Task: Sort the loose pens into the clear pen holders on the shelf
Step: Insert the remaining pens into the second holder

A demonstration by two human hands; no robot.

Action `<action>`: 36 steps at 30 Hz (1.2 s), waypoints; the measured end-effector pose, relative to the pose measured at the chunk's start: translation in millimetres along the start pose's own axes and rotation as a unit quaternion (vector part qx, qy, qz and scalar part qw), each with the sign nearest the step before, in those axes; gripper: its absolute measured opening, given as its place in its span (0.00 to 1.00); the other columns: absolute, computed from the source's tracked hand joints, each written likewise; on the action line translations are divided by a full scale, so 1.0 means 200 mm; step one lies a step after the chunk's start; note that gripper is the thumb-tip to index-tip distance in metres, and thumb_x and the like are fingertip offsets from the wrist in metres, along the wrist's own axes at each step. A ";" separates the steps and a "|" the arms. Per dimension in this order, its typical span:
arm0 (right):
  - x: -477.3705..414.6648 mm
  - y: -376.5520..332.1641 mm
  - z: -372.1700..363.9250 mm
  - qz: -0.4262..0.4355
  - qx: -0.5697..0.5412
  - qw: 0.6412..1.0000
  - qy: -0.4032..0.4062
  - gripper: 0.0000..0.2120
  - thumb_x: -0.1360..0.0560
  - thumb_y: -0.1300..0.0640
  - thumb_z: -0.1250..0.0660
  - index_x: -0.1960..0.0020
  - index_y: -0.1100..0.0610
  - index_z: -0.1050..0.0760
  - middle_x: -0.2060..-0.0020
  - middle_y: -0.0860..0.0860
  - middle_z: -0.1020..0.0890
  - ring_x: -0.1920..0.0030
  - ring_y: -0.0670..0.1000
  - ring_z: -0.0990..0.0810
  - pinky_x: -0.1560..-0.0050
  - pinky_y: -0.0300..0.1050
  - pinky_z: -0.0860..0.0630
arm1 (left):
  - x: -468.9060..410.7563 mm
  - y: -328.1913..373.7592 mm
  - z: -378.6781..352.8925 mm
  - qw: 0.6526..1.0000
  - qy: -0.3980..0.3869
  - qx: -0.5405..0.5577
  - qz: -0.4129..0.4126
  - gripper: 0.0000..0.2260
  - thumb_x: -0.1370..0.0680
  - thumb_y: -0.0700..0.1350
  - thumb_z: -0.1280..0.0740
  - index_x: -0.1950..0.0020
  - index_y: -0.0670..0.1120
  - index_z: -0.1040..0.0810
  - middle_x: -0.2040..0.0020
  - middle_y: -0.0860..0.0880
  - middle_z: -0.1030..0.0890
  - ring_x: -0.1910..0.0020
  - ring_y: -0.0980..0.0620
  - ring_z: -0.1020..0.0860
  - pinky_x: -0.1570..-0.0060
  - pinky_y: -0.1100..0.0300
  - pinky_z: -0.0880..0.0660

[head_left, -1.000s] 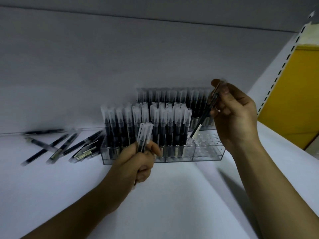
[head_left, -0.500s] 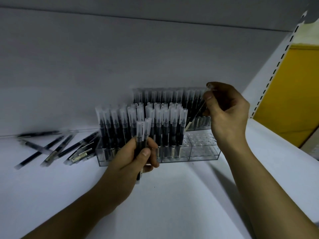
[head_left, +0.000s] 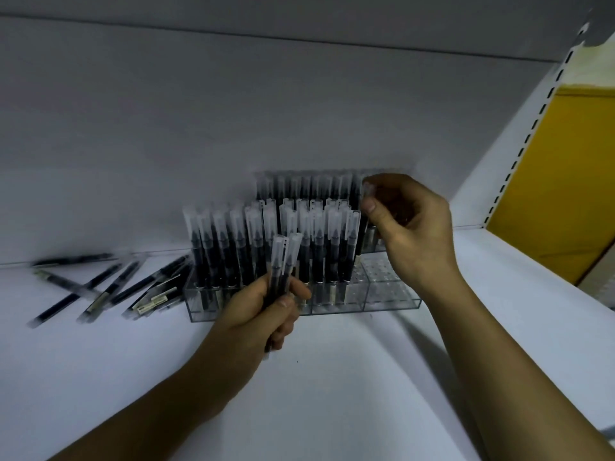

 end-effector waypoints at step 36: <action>0.20 -0.18 -0.28 0.047 -0.056 0.983 -0.167 0.18 0.32 0.43 0.24 0.50 0.54 0.17 0.60 0.46 0.13 0.73 0.59 0.21 0.71 0.59 0.21 | 0.05 0.11 -0.03 0.998 0.000 -0.048 -0.035 0.07 0.22 0.45 0.39 0.53 0.44 0.24 0.66 0.48 0.24 0.66 0.51 0.27 0.65 0.64 0.28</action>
Point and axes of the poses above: each hand's wrist, its own x-axis away from the middle knuckle, its own z-axis out of the back of the hand, y = z × x, the point moved 7 cm from there along -x, towards the middle knuckle
